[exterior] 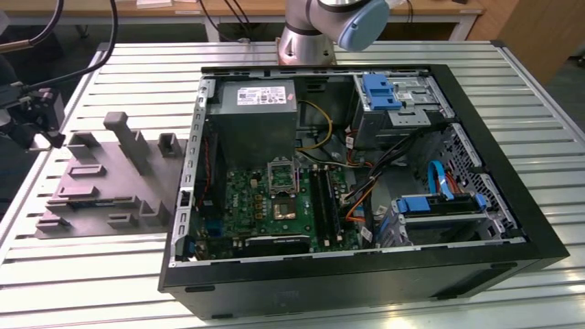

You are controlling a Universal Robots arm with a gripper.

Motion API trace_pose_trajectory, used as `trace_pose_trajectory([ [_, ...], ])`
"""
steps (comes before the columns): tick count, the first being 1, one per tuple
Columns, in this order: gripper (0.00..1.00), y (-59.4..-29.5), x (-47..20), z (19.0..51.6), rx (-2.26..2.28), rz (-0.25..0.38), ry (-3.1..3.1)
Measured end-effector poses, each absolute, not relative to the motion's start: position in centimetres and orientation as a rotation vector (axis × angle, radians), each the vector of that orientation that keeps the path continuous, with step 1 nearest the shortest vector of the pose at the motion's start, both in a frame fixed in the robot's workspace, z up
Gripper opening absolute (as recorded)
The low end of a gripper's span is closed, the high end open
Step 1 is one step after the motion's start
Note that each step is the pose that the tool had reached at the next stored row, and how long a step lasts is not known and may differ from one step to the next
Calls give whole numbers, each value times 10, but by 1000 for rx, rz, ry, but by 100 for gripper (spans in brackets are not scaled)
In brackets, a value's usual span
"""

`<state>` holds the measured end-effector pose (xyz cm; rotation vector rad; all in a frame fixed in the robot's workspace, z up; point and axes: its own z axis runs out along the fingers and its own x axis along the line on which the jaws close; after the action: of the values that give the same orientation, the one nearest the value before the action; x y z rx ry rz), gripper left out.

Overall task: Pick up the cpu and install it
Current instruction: 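Pick up the cpu and move it towards the insertion slot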

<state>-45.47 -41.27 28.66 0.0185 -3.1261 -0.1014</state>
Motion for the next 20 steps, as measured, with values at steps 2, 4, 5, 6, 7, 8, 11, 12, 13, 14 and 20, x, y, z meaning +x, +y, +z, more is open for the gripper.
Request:
trace_pose_trajectory([
  [2,47,-413,-455,287,19,-100,-3126],
  [4,47,-413,-455,287,19,-98,-3126],
  [5,47,-413,-455,287,19,-98,-3126],
  [6,47,-413,-455,288,19,-98,-3126],
  [7,47,-413,-455,288,19,-98,-3126],
  [8,47,-413,-455,288,19,-98,-3126],
  [11,47,-413,-455,289,19,-98,-3126],
  [12,47,-413,-455,289,19,-98,-3126],
  [13,47,-413,-455,289,19,-98,-3126],
  [14,47,-413,-455,290,19,-98,-3126],
  [20,47,-413,-455,292,19,-98,-3126],
])
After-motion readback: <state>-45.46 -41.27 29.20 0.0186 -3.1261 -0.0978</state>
